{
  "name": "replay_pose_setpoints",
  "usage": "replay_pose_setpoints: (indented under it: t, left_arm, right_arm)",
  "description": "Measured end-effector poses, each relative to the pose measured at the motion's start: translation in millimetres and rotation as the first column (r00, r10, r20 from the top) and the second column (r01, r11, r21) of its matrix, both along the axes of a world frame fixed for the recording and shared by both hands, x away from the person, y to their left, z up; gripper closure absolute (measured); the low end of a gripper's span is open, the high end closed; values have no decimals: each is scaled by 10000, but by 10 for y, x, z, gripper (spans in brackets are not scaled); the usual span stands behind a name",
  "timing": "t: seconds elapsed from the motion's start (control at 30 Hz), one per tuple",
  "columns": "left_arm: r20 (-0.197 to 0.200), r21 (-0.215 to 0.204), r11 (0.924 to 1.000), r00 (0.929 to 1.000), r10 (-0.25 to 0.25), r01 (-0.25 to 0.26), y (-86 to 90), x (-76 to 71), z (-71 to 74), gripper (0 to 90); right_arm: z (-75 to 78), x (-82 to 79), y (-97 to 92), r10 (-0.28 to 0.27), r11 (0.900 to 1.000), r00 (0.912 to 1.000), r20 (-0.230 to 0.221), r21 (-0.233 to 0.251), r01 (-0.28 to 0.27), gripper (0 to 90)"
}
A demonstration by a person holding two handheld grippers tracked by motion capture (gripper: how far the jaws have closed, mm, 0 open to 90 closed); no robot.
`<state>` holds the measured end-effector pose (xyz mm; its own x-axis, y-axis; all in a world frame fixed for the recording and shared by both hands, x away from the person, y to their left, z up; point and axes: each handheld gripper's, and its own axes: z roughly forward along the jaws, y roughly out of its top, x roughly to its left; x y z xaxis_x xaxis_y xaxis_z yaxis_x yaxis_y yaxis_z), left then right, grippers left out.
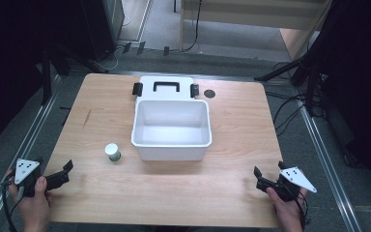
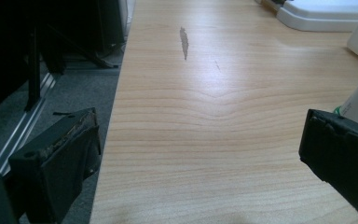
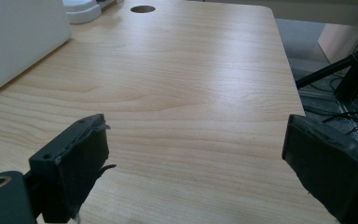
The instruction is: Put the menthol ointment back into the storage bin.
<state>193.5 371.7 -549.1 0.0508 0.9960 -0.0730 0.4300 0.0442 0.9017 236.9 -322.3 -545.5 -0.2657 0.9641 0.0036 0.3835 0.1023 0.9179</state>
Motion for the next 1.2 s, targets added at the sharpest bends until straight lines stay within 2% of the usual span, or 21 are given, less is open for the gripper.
replay_pose_setpoints:
  t: [0.07,0.13,0.33,0.4,0.47,0.57,0.7,0.77,0.8,0.93,0.97,1.03,1.13,1.2]
  left_arm:
    - [47,-233,9997,10000,-5,6,-13,2,17,0]
    - [52,-256,9996,10000,-69,71,-18,3,27,0]
    - [178,653,9971,9990,-400,387,-144,79,164,0]
    - [110,717,9957,9981,-601,592,-186,104,218,0]
    - [-13,505,9940,9953,-972,971,-223,121,286,0]
    - [-314,548,9871,9883,-1490,1506,-292,153,370,0]
    - [-878,659,9780,9775,-1920,1980,-373,229,447,0]
    - [-1197,720,9690,9666,-2268,2363,-410,271,469,0]
    - [-1530,914,9585,9549,-2543,2699,-452,310,481,0]
    - [-2166,1193,9370,9296,-2982,3284,-547,390,515,0]
    - [-2409,1265,9312,9212,-3056,3420,-571,413,536,0]
    - [-2647,1397,9249,9134,-3093,3536,-607,443,561,0]
    - [-3079,1639,9098,8959,-3202,3814,-642,494,609,0]
    - [-3290,1699,9041,8874,-3230,3921,-657,519,648,0]
  right_arm:
    - [1,3,-6,-28,9999,10000,-48,98,29,74]
    - [0,10,-10,-46,9999,10000,-71,138,47,74]
    - [1,4,-4,-22,10000,10000,-97,63,22,78]
    - [1,6,-4,-33,10000,9999,-105,74,34,79]
    - [0,8,-4,-17,9999,9999,-116,98,19,79]
    - [0,11,-3,-4,10000,9999,-147,69,5,79]
    - [0,13,1,0,10000,9998,-177,15,1,81]
    - [0,13,4,-10,10000,9998,-189,18,11,81]
    - [0,13,4,-11,10000,9998,-193,5,11,81]
    - [0,17,6,-8,10000,9998,-215,-11,7,81]
    - [0,16,6,-10,10000,9998,-210,-19,10,81]
    - [0,16,6,-10,10000,9998,-211,-18,9,82]
    - [1,14,8,-1,10000,9998,-209,-38,0,82]
    - [1,14,7,24,10000,9998,-180,-71,-25,82]
